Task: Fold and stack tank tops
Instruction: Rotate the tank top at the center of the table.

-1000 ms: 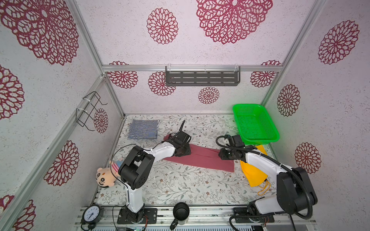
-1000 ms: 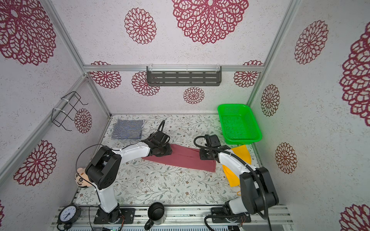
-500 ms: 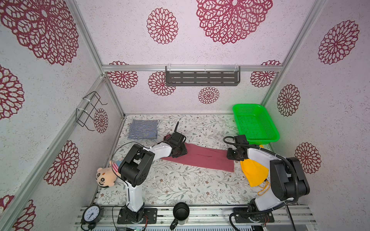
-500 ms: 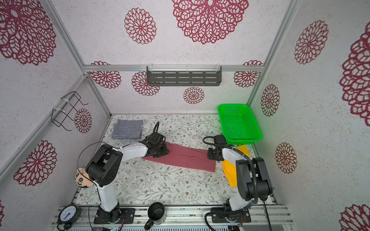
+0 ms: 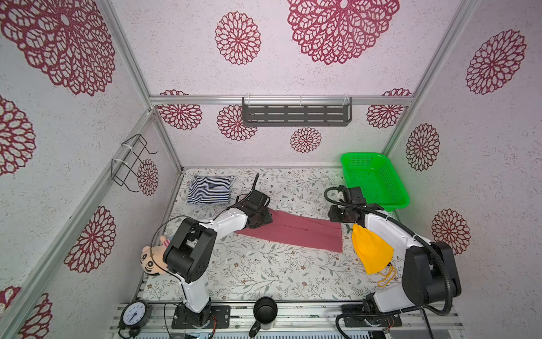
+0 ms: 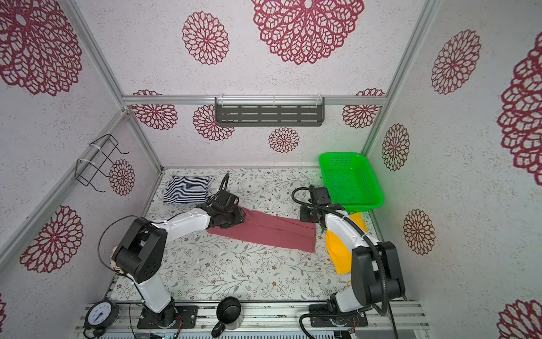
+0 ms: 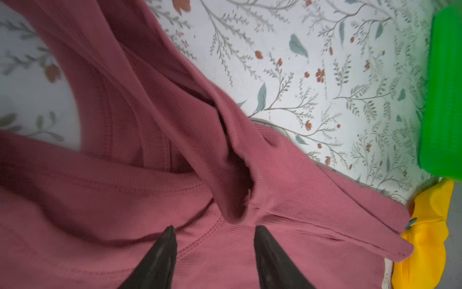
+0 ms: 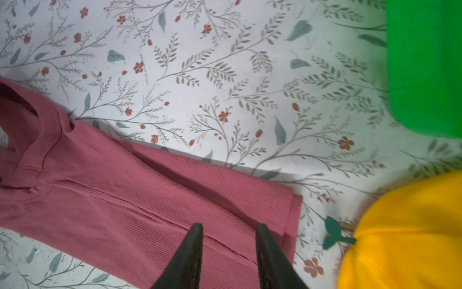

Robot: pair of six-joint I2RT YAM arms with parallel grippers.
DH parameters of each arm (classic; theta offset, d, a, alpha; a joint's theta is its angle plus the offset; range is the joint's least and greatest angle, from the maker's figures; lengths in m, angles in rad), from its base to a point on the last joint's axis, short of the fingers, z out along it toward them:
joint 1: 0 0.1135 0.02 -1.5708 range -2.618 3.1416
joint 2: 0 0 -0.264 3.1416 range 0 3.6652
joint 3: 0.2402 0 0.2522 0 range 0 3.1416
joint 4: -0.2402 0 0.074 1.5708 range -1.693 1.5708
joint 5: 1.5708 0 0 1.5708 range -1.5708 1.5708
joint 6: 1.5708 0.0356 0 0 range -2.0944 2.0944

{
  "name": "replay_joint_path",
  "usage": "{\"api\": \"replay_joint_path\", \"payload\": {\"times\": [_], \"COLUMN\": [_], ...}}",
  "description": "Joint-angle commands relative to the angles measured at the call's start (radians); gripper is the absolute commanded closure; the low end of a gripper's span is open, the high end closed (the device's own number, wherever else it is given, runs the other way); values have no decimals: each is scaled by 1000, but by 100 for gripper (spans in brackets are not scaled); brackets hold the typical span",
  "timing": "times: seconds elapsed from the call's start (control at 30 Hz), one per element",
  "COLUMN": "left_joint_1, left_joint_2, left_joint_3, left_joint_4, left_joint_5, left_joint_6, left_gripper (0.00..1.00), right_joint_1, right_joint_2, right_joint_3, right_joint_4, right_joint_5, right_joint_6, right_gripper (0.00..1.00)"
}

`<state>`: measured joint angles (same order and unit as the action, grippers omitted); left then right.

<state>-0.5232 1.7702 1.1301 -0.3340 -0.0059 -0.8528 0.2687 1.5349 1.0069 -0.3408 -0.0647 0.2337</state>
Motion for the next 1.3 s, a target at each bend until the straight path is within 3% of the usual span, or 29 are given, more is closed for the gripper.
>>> {"api": "replay_joint_path", "payload": {"times": [0.0, 0.1, 0.27, 0.53, 0.7, 0.87, 1.07, 1.17, 1.27], "left_joint_1": [24, 42, 52, 73, 78, 78, 86, 103, 131], "left_joint_2": [-33, -19, 86, 304, 414, 547, 662, 681, 649], "left_joint_3": [-44, -80, -27, 141, 271, 455, 642, 692, 681], "left_joint_4": [-43, 5, 55, 101, 95, 106, 101, 78, 87], "left_joint_5": [-46, -44, -21, -20, -15, 58, 155, 152, 147], "left_joint_6": [-7, -34, -41, -45, -22, 57, 148, 187, 212], "left_gripper": [46, 48, 50, 54, 53, 52, 51, 51, 50], "right_joint_1": [7, 7, 8, 8, 27, 117, 351, 461, 473], "right_joint_2": [67, 96, 115, 146, 79, -18, 11, -12, -98], "right_joint_3": [-9, -10, -27, -90, -177, -301, -333, -306, -296], "right_joint_4": [24, 41, 57, 76, 77, 124, 315, 398, 352], "right_joint_5": [-12, -1, -13, -31, -74, -128, -186, -162, -79], "right_joint_6": [-14, -22, -32, -26, 26, 169, 378, 426, 425], "right_gripper": [68, 80, 84, 85, 84, 83, 83, 82, 78]}}
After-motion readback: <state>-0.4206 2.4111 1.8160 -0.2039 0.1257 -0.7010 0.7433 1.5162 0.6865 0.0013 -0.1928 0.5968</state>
